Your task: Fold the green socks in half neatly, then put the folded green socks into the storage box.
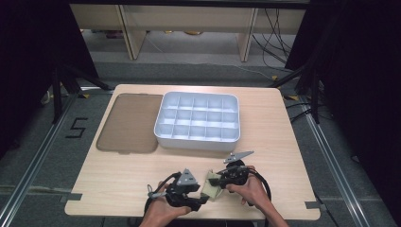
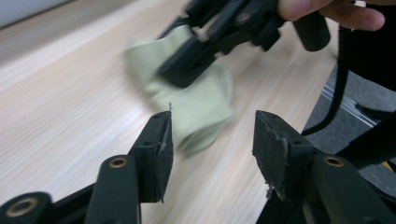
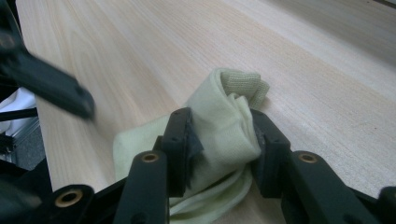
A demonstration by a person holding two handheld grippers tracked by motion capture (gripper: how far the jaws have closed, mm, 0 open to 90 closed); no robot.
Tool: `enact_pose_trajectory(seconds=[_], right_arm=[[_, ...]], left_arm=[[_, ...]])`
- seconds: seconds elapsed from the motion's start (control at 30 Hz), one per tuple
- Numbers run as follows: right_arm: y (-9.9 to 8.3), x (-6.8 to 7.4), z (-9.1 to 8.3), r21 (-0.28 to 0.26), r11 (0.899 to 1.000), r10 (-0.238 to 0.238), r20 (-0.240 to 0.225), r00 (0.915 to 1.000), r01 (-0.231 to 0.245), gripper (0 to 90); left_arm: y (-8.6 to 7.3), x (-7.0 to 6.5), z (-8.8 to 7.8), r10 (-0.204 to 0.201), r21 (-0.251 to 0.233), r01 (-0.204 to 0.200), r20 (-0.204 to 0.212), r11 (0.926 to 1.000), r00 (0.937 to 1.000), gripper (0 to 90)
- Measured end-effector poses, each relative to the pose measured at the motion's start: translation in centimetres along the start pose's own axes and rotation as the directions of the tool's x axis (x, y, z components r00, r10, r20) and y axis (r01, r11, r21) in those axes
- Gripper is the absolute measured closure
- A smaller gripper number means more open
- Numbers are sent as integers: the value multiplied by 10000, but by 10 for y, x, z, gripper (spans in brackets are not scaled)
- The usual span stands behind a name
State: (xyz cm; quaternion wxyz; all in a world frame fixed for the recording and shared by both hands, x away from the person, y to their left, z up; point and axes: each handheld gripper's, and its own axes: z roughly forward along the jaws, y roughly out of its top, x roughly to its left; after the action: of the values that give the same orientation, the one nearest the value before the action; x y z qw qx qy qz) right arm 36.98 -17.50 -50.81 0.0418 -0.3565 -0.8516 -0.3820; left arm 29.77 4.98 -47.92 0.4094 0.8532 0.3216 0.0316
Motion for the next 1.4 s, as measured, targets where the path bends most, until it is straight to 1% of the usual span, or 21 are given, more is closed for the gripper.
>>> enact_pose_trajectory(seconds=[0.07, 0.17, 0.2, 0.33, 0.4, 0.5, 0.53, 0.6, 0.77, 0.8, 0.9, 0.93, 1.0, 1.07, 1.1, 1.13, 1.2, 1.23, 1.27, 1.37, 1.4], right_arm=[[0, 0, 0, 13, 10000, 11, -53, 10000, -11, 642], [0, 0, 0, -2, 10000, -19, -23, 10000, 19, 647], [-1, 0, 0, -43, 10000, 54, -62, 10000, -54, 649], [-1, -2, 0, -103, 9999, 79, -205, 9998, -81, 656], [-1, -1, 0, -92, 9999, 71, -201, 9998, -73, 664], [-1, -1, 0, -124, 9999, 75, -183, 9998, -77, 672], [-1, 0, 0, -91, 9996, 267, -232, 9994, -269, 684], [-2, -1, 0, -181, 9998, 38, -248, 9997, -43, 696], [-2, -2, -1, -264, 9996, 118, -303, 9995, -126, 714], [-2, -2, 0, -372, 9992, 115, -343, 9993, -128, 719], [-2, -2, -1, -400, 9991, 108, -251, 9996, -118, 728], [-2, -2, 0, -456, 9990, 6, -432, 9991, -26, 738], [-2, -1, -1, -488, 9988, -25, -427, 9991, 4, 749], [-1, 1, -3, -507, 9987, -94, -279, 9996, 80, 756], [-1, 2, -4, -550, 9984, -132, -268, 9996, 117, 757], [0, 3, -5, -617, 9978, -240, -228, 9995, 225, 759], [1, 4, -7, -686, 9973, -284, -213, 9994, 269, 760], [2, 6, -9, -665, 9977, -141, -276, 9995, 123, 761], [3, 4, -11, -1014, 9937, -506, -239, 9984, 480, 762], [4, 8, -16, -1049, 9936, -438, -236, 9988, 411, 763], [5, 8, -16, -1192, 9905, -721, -280, 9970, 683, 763]], left_arm=[[-12, 11, -15, -367, -270, 358, -319, 9990, 9988, 458], [-21, 22, -24, -503, -255, 488, -603, 9985, 9969, 443], [-29, 30, -31, -778, -409, 747, -800, 9964, 9938, 434], [-43, 43, -41, -968, -274, 942, -1194, 9952, 9881, 395], [-46, 45, -42, -1087, -274, 1061, -1265, 9940, 9860, 367], [-53, 49, -46, -992, -102, 988, -1509, 9951, 9836, 339], [-57, 51, -48, -939, -44, 945, -1707, 9955, 9808, 333], [-61, 52, -50, -863, 106, 899, -1883, 9959, 9783, 321], [-68, 54, -53, -880, 113, 920, -1966, 9957, 9765, 315], [-70, 55, -54, -905, 178, 965, -2140, 9952, 9726, 313], [-72, 57, -55, -1037, 39, 1072, -2192, 9942, 9702, 313], [-72, 58, -56, -1048, -13, 1075, -2350, 9942, 9663, 313], [-72, 58, -57, -989, -54, 1003, -2266, 9949, 9690, 313], [-74, 58, -56, -1161, -64, 1177, -2275, 9930, 9668, 310], [-74, 58, -56, -1161, -64, 1177, -2275, 9930, 9668, 309], [-74, 59, -57, -908, 139, 966, -2323, 9952, 9684, 309], [-74, 59, -56, -1121, 86, 1170, -2256, 9931, 9678, 312], [-74, 60, -56, -1010, 88, 1061, -2353, 9943, 9667, 314], [-75, 61, -56, -1011, 42, 1053, -2437, 9944, 9646, 314], [-76, 63, -57, -1088, 140, 1155, -2396, 9932, 9647, 314], [-76, 64, -56, -1093, 173, 1169, -2408, 9930, 9644, 313]])
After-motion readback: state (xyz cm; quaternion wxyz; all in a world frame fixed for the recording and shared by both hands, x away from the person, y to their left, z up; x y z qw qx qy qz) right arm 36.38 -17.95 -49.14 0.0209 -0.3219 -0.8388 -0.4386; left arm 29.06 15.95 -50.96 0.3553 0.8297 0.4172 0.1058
